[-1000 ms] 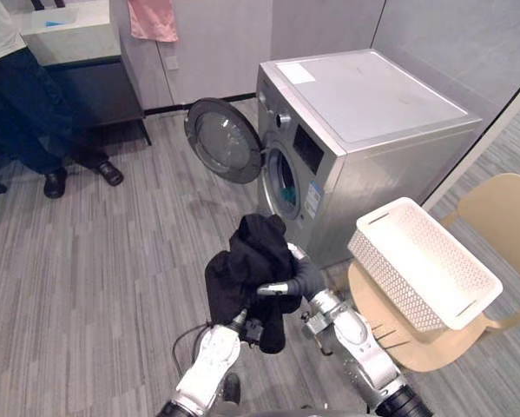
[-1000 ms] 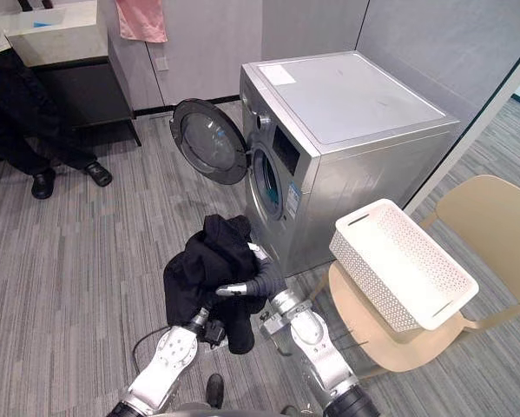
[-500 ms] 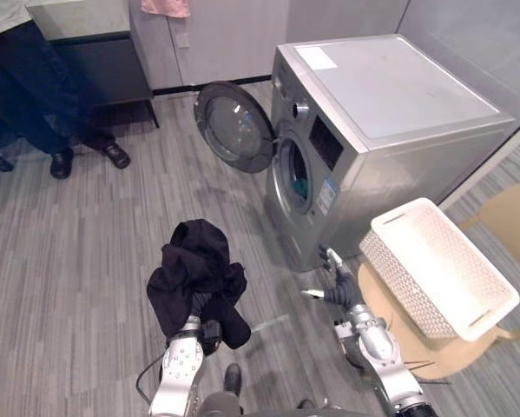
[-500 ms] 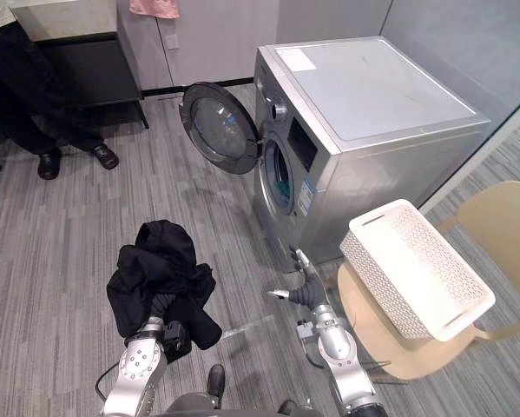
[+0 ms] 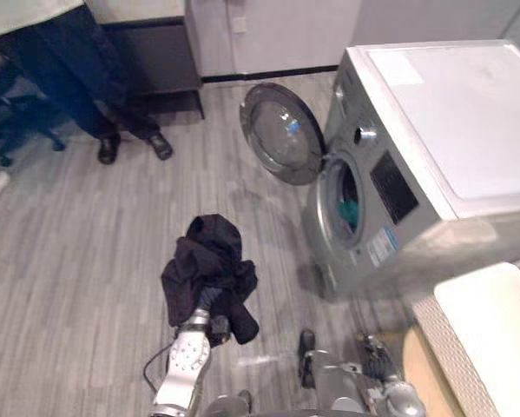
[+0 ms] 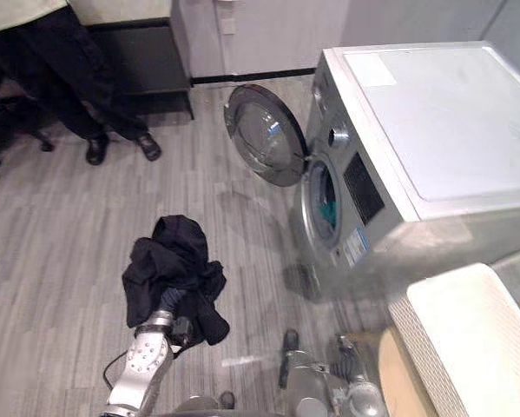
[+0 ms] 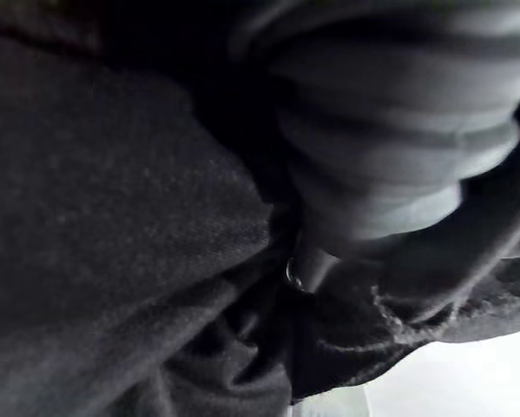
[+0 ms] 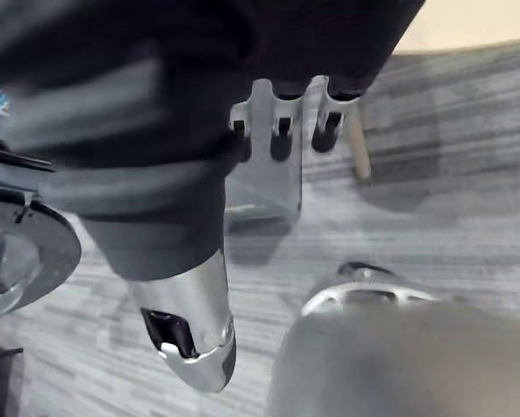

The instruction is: Pick up the laundry basket with both hands and put the clothes into the washing machine.

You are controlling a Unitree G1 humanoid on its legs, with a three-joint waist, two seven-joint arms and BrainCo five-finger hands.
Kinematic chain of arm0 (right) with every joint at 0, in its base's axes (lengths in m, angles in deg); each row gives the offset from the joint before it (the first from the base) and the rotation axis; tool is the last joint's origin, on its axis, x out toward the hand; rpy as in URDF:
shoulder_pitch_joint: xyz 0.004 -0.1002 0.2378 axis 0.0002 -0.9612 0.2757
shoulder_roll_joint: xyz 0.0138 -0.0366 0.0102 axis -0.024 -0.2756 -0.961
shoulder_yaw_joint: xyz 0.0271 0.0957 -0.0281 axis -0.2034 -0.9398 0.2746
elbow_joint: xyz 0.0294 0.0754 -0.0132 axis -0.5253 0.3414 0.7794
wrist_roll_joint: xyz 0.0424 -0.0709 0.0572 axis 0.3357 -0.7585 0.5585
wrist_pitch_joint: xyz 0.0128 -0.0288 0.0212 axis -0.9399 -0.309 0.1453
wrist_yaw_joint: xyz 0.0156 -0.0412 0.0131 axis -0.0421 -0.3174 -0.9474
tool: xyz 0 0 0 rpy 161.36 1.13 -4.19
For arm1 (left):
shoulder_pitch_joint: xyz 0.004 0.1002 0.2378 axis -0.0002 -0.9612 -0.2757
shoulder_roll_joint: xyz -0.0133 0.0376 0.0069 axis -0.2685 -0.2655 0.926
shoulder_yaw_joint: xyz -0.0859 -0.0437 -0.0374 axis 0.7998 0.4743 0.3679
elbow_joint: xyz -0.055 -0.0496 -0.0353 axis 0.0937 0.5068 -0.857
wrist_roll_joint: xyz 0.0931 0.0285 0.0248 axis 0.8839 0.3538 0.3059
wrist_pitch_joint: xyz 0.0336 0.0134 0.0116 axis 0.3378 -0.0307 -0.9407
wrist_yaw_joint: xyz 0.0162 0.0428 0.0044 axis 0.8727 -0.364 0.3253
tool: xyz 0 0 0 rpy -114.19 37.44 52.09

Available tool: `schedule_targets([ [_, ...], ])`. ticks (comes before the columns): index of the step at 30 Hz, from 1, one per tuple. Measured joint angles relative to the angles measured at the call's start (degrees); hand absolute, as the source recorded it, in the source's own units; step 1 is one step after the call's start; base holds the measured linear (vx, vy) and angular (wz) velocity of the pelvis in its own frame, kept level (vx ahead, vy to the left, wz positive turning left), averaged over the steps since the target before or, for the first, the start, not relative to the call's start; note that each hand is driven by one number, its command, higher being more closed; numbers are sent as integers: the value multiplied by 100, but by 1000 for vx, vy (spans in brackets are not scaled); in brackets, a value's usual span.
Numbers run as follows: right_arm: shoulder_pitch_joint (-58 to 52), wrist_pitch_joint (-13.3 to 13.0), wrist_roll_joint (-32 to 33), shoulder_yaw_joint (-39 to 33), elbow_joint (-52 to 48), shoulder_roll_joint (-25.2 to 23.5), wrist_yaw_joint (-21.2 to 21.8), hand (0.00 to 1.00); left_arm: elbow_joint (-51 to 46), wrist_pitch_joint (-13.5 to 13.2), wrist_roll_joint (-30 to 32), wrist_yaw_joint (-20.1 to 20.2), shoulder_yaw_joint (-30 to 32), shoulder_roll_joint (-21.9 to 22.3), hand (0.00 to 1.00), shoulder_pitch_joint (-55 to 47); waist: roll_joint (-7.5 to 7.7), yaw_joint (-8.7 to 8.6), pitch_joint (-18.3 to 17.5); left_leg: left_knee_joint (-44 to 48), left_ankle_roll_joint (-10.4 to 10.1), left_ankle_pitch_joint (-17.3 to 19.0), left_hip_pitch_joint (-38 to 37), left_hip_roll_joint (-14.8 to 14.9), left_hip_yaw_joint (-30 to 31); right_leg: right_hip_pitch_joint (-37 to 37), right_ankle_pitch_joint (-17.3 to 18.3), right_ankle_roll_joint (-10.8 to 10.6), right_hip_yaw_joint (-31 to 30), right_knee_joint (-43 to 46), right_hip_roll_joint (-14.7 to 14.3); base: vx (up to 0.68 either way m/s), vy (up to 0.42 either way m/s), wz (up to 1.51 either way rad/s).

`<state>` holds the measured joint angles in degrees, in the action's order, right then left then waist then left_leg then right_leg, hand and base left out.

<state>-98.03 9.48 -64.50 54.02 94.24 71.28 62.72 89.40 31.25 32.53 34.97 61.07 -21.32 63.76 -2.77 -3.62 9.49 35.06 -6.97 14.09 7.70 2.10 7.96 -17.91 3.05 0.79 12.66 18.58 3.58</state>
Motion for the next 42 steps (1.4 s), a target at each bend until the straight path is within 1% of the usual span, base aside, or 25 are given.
schedule_targets([
  [1,-9,-8,0,44,-50,4,1,0,-2,2,-4,57,14,61,100,-45,-11,18,14,674,-277,-209,214,124,-171,199,68,67,18,-36,-92,500,-228,-10],
  [2,-18,-9,5,120,-153,-63,-21,0,-3,5,-8,95,12,139,100,-114,-15,169,29,1849,-267,-287,559,560,-672,624,234,223,3,-126,-310,481,-203,-31],
  [4,-25,-25,44,103,-421,-175,-147,0,-16,8,-16,104,-50,170,100,-143,88,256,41,2674,83,-84,969,1131,-1367,1267,443,310,-44,-391,-464,497,-186,-26],
  [5,-21,-38,63,90,-477,-194,-166,0,-21,7,-23,113,-78,173,100,-135,162,265,47,2589,182,-24,1076,1186,-1517,1383,462,322,-91,-487,-461,426,-108,-21],
  [7,19,-27,198,92,-437,-182,-224,0,-26,11,-68,213,-184,161,100,-36,229,336,60,1301,364,101,1402,1043,-1714,1824,457,317,-322,-967,-404,414,-30,-32],
  [8,20,-27,199,92,-436,-182,-224,0,-26,11,-68,213,-184,160,100,-36,229,336,61,1284,364,101,1402,1041,-1713,1827,457,317,-324,-971,-403,325,29,-34],
  [9,30,-20,225,93,-376,-198,-231,0,-25,18,-66,212,-211,148,100,-22,252,374,65,327,343,78,1419,780,-1487,1951,460,311,-438,-1088,-321,394,114,-60],
  [10,74,-25,225,69,-293,-198,-254,0,-18,20,-65,211,-210,148,100,33,286,433,92,-943,172,-62,1399,361,-893,2022,515,218,-698,-1109,-181,389,140,-76],
  [11,126,-28,224,23,-177,-201,-254,0,-7,23,-63,207,-199,151,100,58,283,439,90,-1404,129,-202,1360,238,-637,2053,549,162,-797,-1108,-148,470,232,-96],
  [13,207,-23,219,-31,94,-184,-280,0,-2,20,-59,198,-205,148,100,80,189,439,59,-2551,97,-1038,1123,98,69,2223,730,-144,-1124,-1058,-160,380,264,-96],
  [14,145,-25,217,-30,133,-153,-284,0,9,20,-58,197,-238,186,100,18,-6,455,-13,-2643,96,-1820,1019,230,341,2310,929,-373,-1408,-1021,-285,379,359,-118],
  [15,209,-29,217,-11,285,-263,-316,0,162,50,-56,199,-259,71,100,120,178,382,-16,-2180,13,-1965,1070,101,154,2335,1155,-511,-1664,-851,-121,341,354,-120],
  [18,196,-42,180,10,283,-432,-339,0,165,91,-56,200,-230,-206,100,197,481,323,-46,-1984,331,-1370,967,77,-658,1831,1087,-682,-2262,-276,200,234,284,-127],
  [20,229,-33,177,46,311,-416,-336,0,159,121,-56,203,-187,-215,100,88,484,326,-42,-2026,462,-1169,649,161,-1308,1541,908,-924,-2145,87,371,158,291,-178],
  [22,314,-36,176,122,392,-423,-327,0,157,130,-52,203,-139,-269,100,37,475,304,-43,-2275,532,-1108,258,243,-1928,1280,855,-916,-1201,372,635,76,181,-169],
  [24,453,-34,173,275,513,-422,-320,0,86,129,-52,205,-56,-288,100,73,478,295,-46,-2577,495,-1073,11,322,-2398,1031,839,-684,386,416,828,31,64,-136],
  [25,485,-34,168,307,512,-417,-303,0,93,137,-52,210,-21,-295,100,112,486,278,-51,-2592,462,-1044,-38,327,-2611,996,886,-411,1226,290,866,59,14,-107],
  [26,472,-32,168,308,513,-408,-295,0,96,140,-53,211,-17,-298,100,130,476,270,-47,-2556,468,-1033,-45,338,-2686,1037,931,-353,1386,171,858,109,-67,-74],
  [31,359,-30,174,306,522,-371,-226,0,215,182,-53,333,83,-341,100,155,363,296,4,-1473,482,-629,30,840,-2800,1274,928,-323,877,-68,413,109,-145,-64],
  [34,392,-35,179,308,511,-209,-257,0,284,184,-53,328,127,-307,100,87,310,310,8,-603,495,-625,148,1081,-2739,1363,875,-236,439,-137,283,104,-59,-87],
  [35,397,-32,183,290,517,-113,-275,0,387,183,-53,327,202,-178,100,58,296,324,33,-318,381,-361,306,1075,-2268,1449,864,-219,200,-224,269,129,88,-85],
  [36,381,-32,192,243,519,-38,-290,0,485,186,-52,321,230,-148,100,56,164,329,15,-545,352,-325,291,1070,-2090,1464,864,-221,122,-168,268,123,163,-75],
  [38,352,-33,225,239,520,38,-349,0,583,194,-52,319,246,-140,100,55,30,310,52,-1416,390,-550,179,1059,-1863,1466,875,-248,79,-35,250,92,173,-33],
  [39,326,-30,229,195,564,21,-356,0,623,199,-51,304,284,-159,100,67,12,341,44,-1527,272,-561,6,940,-1747,1455,949,-384,-18,30,283,79,152,-16],
  [42,314,-37,234,212,565,-158,-340,0,682,273,-51,196,293,-252,100,79,125,333,69,-1411,272,-561,26,704,-1750,1459,995,-481,-17,111,546,29,141,2],
])
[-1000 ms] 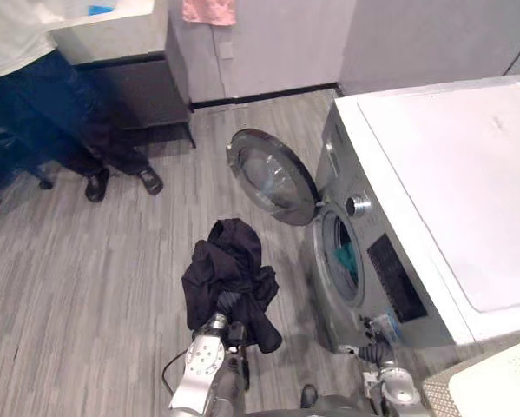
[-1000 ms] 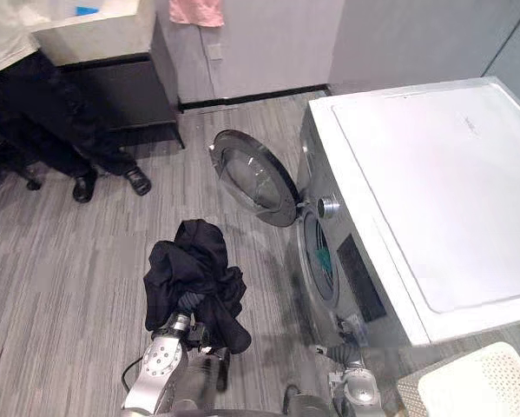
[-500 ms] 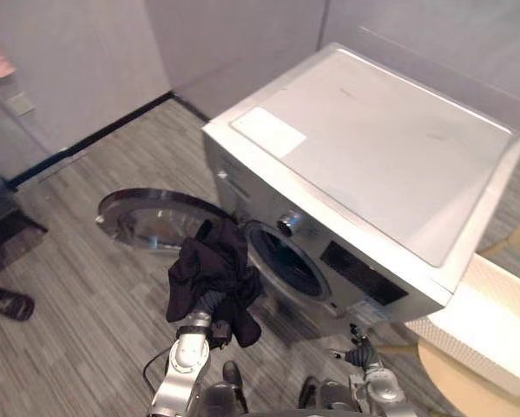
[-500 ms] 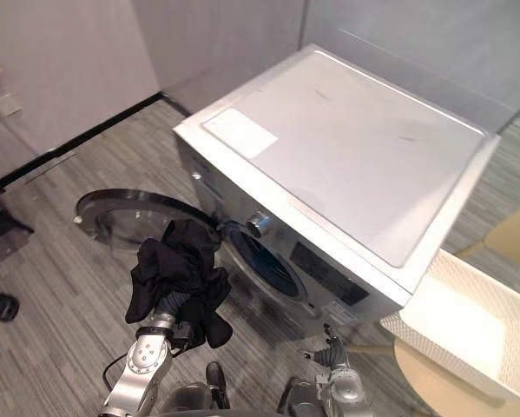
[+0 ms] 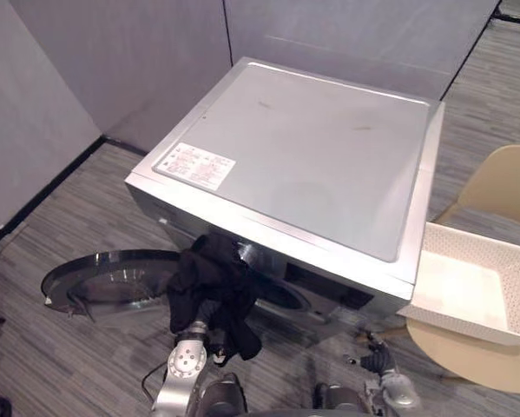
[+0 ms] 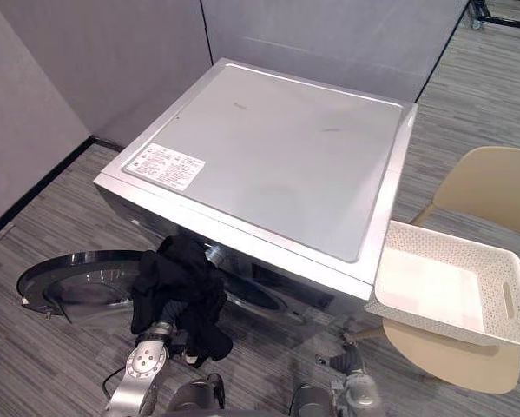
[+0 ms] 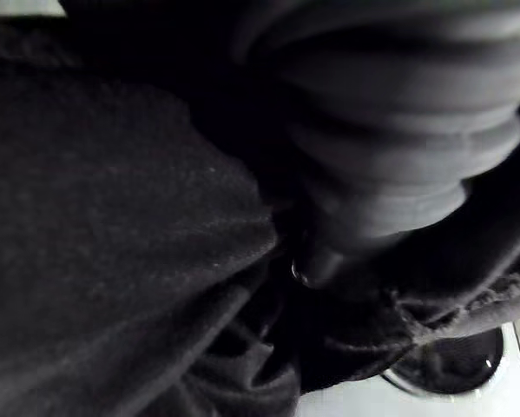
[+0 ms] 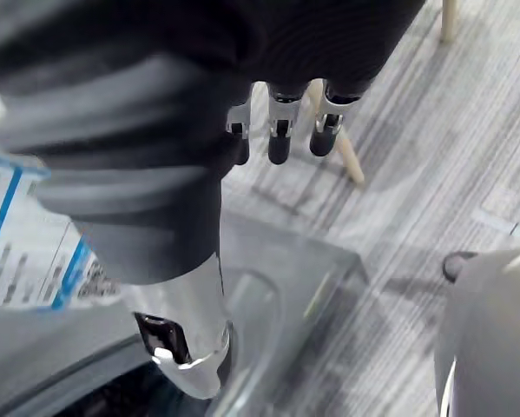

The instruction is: Pick up the laundry basket with both hands and put the clothes into the washing machine.

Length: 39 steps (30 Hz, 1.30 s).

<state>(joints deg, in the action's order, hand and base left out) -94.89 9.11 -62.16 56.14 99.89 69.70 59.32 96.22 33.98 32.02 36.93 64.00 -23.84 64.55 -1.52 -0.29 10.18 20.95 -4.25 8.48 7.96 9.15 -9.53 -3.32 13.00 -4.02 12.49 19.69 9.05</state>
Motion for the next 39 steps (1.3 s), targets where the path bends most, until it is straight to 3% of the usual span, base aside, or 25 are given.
schedule_targets([
  [5,188,-16,12,7,-12,19,-8,0,1,-7,-14,-92,21,-51,100,61,4,-34,339,957,13,229,478,-111,11,-748,319,-77,-138,1307,333,-137,41,-7],
  [8,618,-7,138,53,-170,102,-34,0,151,-15,-165,-201,160,-45,100,531,7,-62,811,2096,23,1005,1379,130,2,-1853,803,-95,-516,2556,309,-235,9,-45],
  [12,800,18,256,69,-816,73,-153,0,476,-7,-581,-492,348,-72,100,1368,207,-198,1384,3472,79,1557,2520,412,-20,-3106,1237,-104,-833,3843,313,-300,-19,-27],
  [20,1013,-54,581,51,-2135,-54,-499,0,502,-80,-1227,-1175,981,-181,100,3137,356,-165,1623,5444,117,1904,4960,1131,185,-5644,1307,40,-1099,5529,-81,-191,-11,-36],
  [26,1067,-442,904,-26,-3210,-159,-520,0,499,-94,-1315,-1376,1030,-788,100,4769,617,-230,1878,6581,92,2034,6534,1396,535,-7216,1402,168,-1196,6640,-247,-83,-71,-18],
  [28,1067,-543,912,-140,-3526,-252,-511,0,495,-95,-1311,-1432,959,-1054,100,5467,628,-271,1887,6907,101,2037,7016,1438,707,-7648,1418,199,-1179,6934,-298,-27,-95,-13],
  [35,1026,-772,1122,-247,-4030,-363,-382,0,884,-87,-1125,-1665,495,-1886,100,7329,677,-450,1890,7261,127,2057,7758,1510,878,-8311,1405,245,-1136,7217,-365,20,-44,-9],
  [39,867,-930,1190,-284,-4360,-480,-240,0,1294,22,-229,-1843,-18,-2408,100,8494,724,-531,1867,7417,118,2105,8106,1597,956,-8633,1389,259,-1117,7294,-441,43,-19,-16],
])
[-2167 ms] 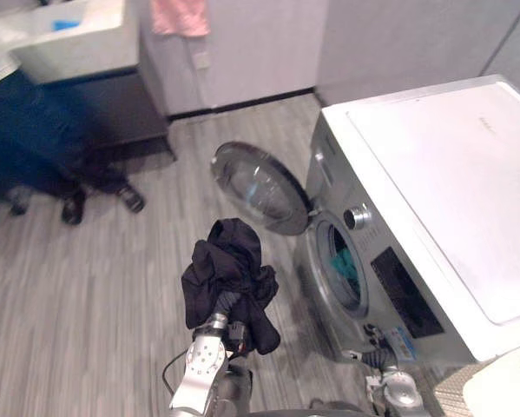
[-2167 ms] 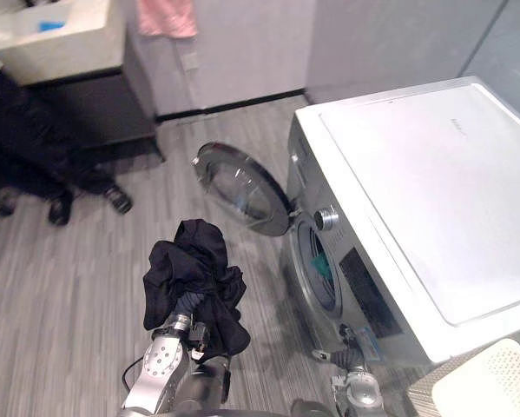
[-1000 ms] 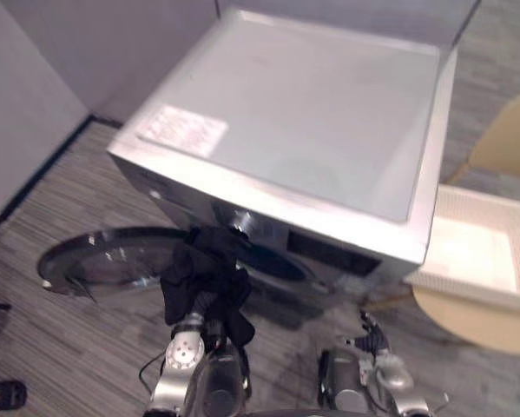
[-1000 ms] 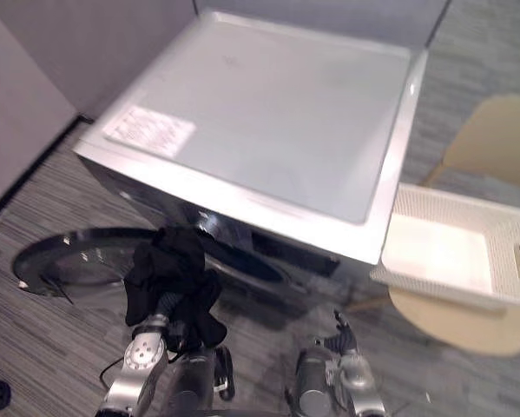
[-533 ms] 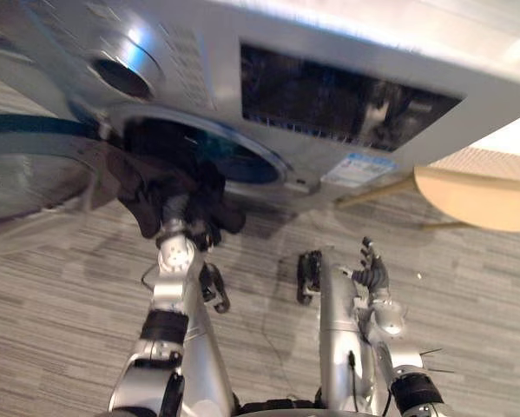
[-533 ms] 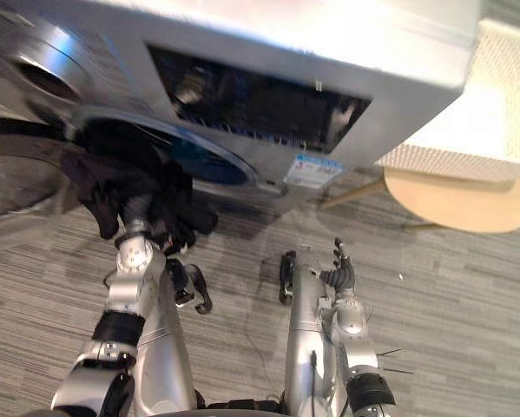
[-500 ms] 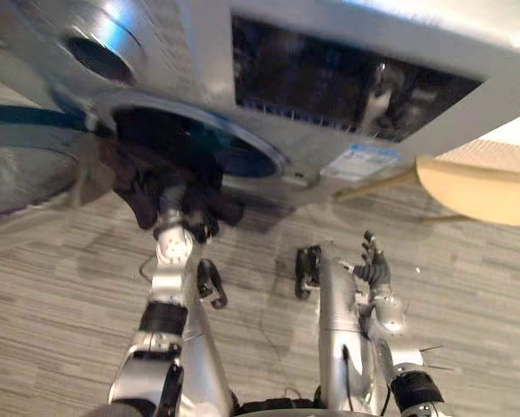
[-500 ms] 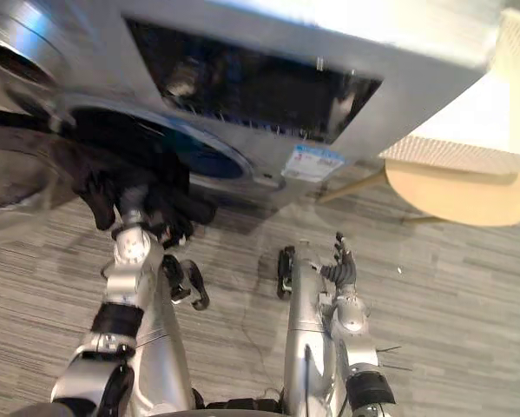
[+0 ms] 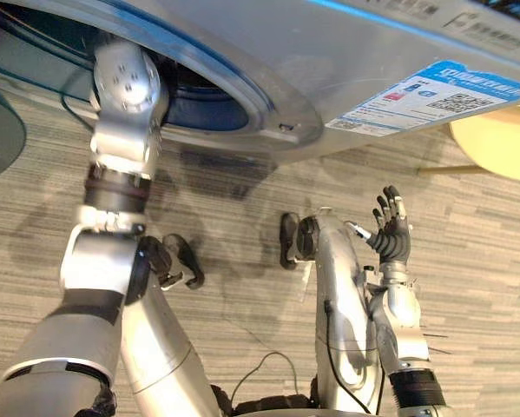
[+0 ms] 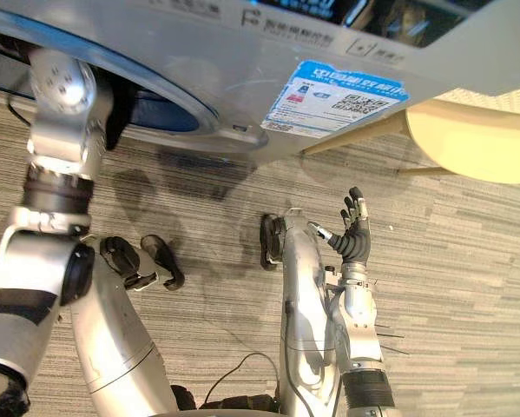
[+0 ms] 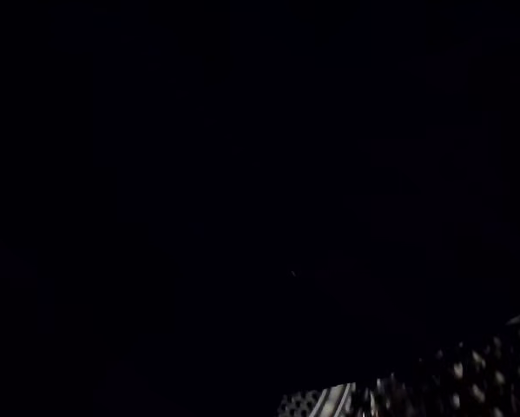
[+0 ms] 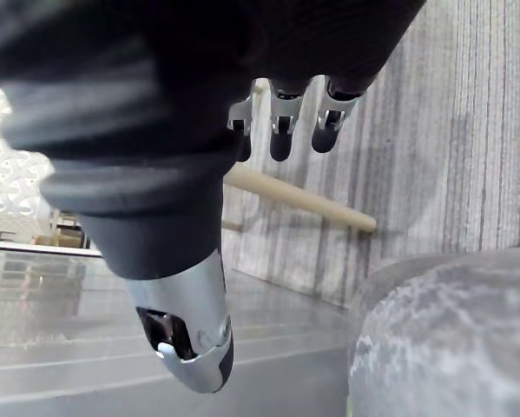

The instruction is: Pick up the laundry basket with both hands and put the clothes into the washing machine.

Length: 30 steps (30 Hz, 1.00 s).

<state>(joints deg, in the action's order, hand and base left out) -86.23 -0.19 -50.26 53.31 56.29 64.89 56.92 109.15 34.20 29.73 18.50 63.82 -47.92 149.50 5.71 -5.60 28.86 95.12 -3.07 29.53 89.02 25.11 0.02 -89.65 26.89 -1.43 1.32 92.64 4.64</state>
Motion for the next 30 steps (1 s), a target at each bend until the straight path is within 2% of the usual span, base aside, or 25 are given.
schedule_targets([
  [1,-25,-37,15,-22,-40,-16,2,0,63,21,214,-46,-106,-55,100,158,1,-6,1,23,1,0,47,1,8,-48,-2,3,-1,20,0,45,-22,-7],
  [2,-34,-112,107,-69,-46,-33,16,0,177,92,632,-101,-275,-140,0,391,2,-12,0,88,2,2,127,7,40,-111,-2,3,1,70,-8,47,-20,-9],
  [8,-61,-393,236,-47,-51,-1,121,0,828,594,2492,-387,-1119,-449,0,1014,7,-27,-3,175,-3,65,316,2,115,-269,14,-20,37,132,-29,24,-14,-4],
  [10,-82,-417,337,-51,-39,21,133,0,1059,712,2834,-329,-1304,-447,0,1148,7,-30,-3,178,-1,68,355,-12,131,-280,17,-24,54,131,-4,35,-24,4],
  [13,-155,-421,376,-55,-36,36,220,0,1263,734,3065,-34,-1384,-436,0,1203,43,-30,-33,193,41,87,377,-36,111,-283,13,-19,58,138,36,43,-16,4],
  [19,-343,-410,374,-79,84,-101,246,0,1457,723,2821,231,-1277,-376,0,1196,242,8,-163,192,42,84,367,-113,94,-294,24,-15,11,186,104,36,-20,7],
  [22,-352,-303,371,-67,209,-135,260,0,1441,660,2428,341,-787,-220,0,980,256,34,-172,166,44,84,195,-138,89,-98,63,-14,28,173,156,30,-20,10],
  [25,-391,-177,310,-49,480,-226,346,0,910,610,1963,402,-310,-152,0,101,246,44,-234,-137,23,75,-274,-199,7,363,143,-3,74,-32,232,49,-41,21],
  [26,-471,-105,282,-36,682,-219,362,0,562,563,1786,479,-138,-133,0,-456,241,63,-457,-340,-38,35,-371,-218,-58,433,144,4,90,-192,247,78,-52,12],
  [27,-564,-9,199,-23,846,-214,360,0,253,533,1619,515,5,-81,0,-999,232,146,-585,-553,-68,-13,-547,-221,-90,605,136,17,144,-380,250,122,-68,13],
  [30,-762,133,85,124,976,-197,357,0,-472,413,1240,625,332,86,0,-2288,227,268,-587,-1090,-174,-159,-1231,-325,-156,1302,148,53,299,-800,360,127,-68,23],
])
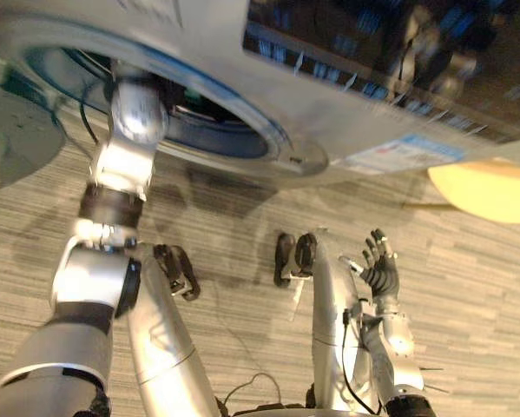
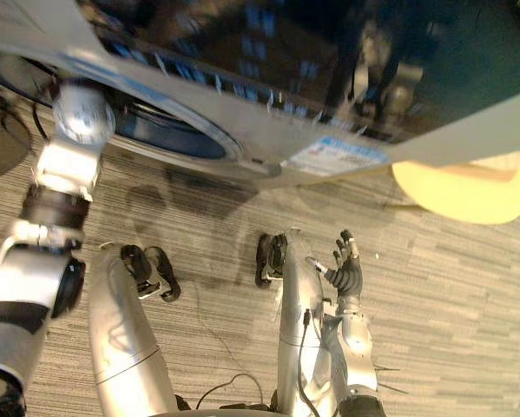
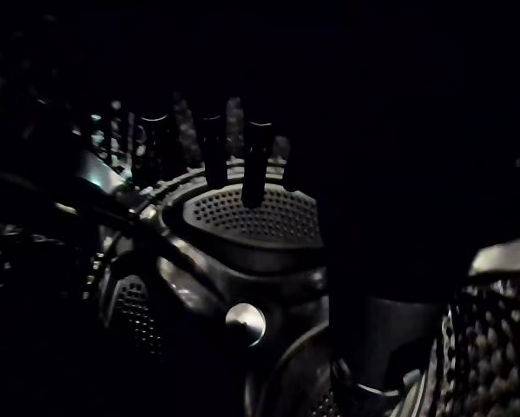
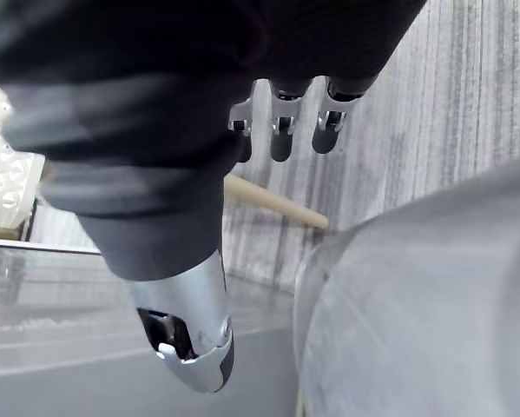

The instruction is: Pick up the laundry basket with both hands and put the clothes into the washing machine.

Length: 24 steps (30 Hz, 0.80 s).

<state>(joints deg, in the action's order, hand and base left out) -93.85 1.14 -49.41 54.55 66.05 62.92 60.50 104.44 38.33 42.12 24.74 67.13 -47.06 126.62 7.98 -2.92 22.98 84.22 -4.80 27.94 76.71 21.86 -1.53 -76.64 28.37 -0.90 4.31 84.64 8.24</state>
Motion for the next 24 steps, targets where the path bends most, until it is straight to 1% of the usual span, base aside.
schedule_targets([
  [1,-42,92,-71,103,14,-8,4,0,-316,-41,-237,50,142,130,0,-626,-23,66,-13,-263,-30,-48,-311,-16,-29,332,0,4,78,-224,18,133,-79,30],
  [3,-102,162,-204,176,15,-3,4,0,-690,-100,-414,123,314,400,0,-1473,-105,96,-119,-583,-81,-117,-645,-85,-22,725,5,14,194,-505,58,126,-74,29],
  [4,-151,184,-221,170,13,8,1,0,-953,-118,-494,152,370,672,0,-2171,-166,143,-185,-851,-95,-164,-982,-126,-64,1078,15,29,256,-738,88,147,-80,35],
  [5,-196,214,-248,168,18,75,-5,0,-1106,-166,-593,237,367,948,0,-2792,-229,227,-237,-1128,-142,-217,-1346,-181,-105,1434,15,29,298,-976,104,130,-65,32],
  [6,-206,236,-290,168,32,113,-4,0,-1202,-191,-636,247,371,1092,0,-3123,-263,242,-283,-1272,-145,-250,-1514,-207,-129,1610,15,29,321,-1103,113,128,-59,31],
  [7,-208,267,-384,162,113,183,-7,0,-1342,-235,-704,292,366,1393,0,-3757,-326,262,-394,-1586,-169,-315,-1863,-265,-181,1971,14,27,390,-1373,155,150,-56,34],
  [8,-212,317,-433,156,191,235,-10,0,-1362,-258,-728,382,357,1623,0,-4162,-354,293,-444,-1850,-187,-370,-2187,-318,-234,2292,10,23,431,-1591,187,179,-66,40],
  [9,-249,360,-445,147,267,286,-9,0,-1362,-282,-809,539,331,1897,0,-4630,-423,366,-519,-2192,-231,-458,-2585,-370,-277,2712,-28,26,520,-1898,191,155,-51,32],
  [10,-279,364,-448,148,316,302,-7,0,-1361,-295,-853,609,317,2010,0,-4853,-433,393,-593,-2370,-237,-501,-2767,-401,-292,2897,-51,25,551,-2059,195,155,-48,35],
  [11,-317,398,-454,146,443,321,-3,0,-1323,-327,-955,704,304,2196,0,-5260,-500,394,-731,-2762,-262,-607,-3105,-434,-314,3296,-125,19,689,-2428,203,135,-30,35],
  [12,-336,418,-459,155,511,318,-5,0,-1231,-329,-961,767,294,2268,0,-5449,-493,402,-746,-3079,-276,-731,-3434,-513,-347,3612,-187,-3,727,-2678,222,166,-33,46],
  [14,-357,446,-467,191,801,313,-3,0,-774,-326,-954,881,292,2372,0,-5746,-504,404,-938,-3905,-273,-1036,-4122,-696,-443,4274,-383,-36,874,-3341,292,193,-18,38],
  [15,-352,452,-492,209,1047,299,-3,0,-360,-319,-944,930,304,2445,0,-5829,-532,417,-1050,-4346,-277,-1189,-4506,-747,-522,4650,-517,-68,961,-3743,293,239,9,28],
  [16,-354,458,-583,209,1464,256,-4,0,282,-303,-906,996,313,2516,0,-5843,-539,408,-1227,-4909,-257,-1385,-4958,-849,-599,5066,-674,-119,1028,-4217,303,152,16,20],
  [18,-332,463,-641,209,1793,236,-7,0,762,-283,-893,1026,316,2554,0,-5831,-563,396,-1354,-5287,-258,-1530,-5233,-912,-639,5322,-785,-151,1079,-4549,299,106,17,15],
  [20,-231,523,-663,208,2398,231,-7,0,1589,-195,-832,1126,310,2593,0,-5767,-636,374,-1521,-5928,-233,-1795,-5661,-1029,-655,5712,-995,-217,1162,-5114,277,121,30,12],
  [21,-141,572,-665,210,2757,237,-7,0,1997,-187,-717,1133,313,2585,0,-5735,-669,365,-1608,-6284,-225,-1967,-5841,-1108,-667,5850,-1114,-239,1177,-5399,269,79,28,6],
  [22,-96,582,-666,209,2933,243,-10,0,2174,-178,-656,1144,313,2577,0,-5717,-695,358,-1637,-6499,-219,-2069,-5943,-1138,-679,5938,-1187,-250,1201,-5566,256,122,52,7],
  [24,-28,630,-671,210,3360,261,-6,0,2645,-77,-521,1216,372,2543,0,-5745,-797,363,-1710,-7342,-214,-2467,-6484,-1217,-694,6423,-1509,-288,1298,-6267,149,113,55,9],
])
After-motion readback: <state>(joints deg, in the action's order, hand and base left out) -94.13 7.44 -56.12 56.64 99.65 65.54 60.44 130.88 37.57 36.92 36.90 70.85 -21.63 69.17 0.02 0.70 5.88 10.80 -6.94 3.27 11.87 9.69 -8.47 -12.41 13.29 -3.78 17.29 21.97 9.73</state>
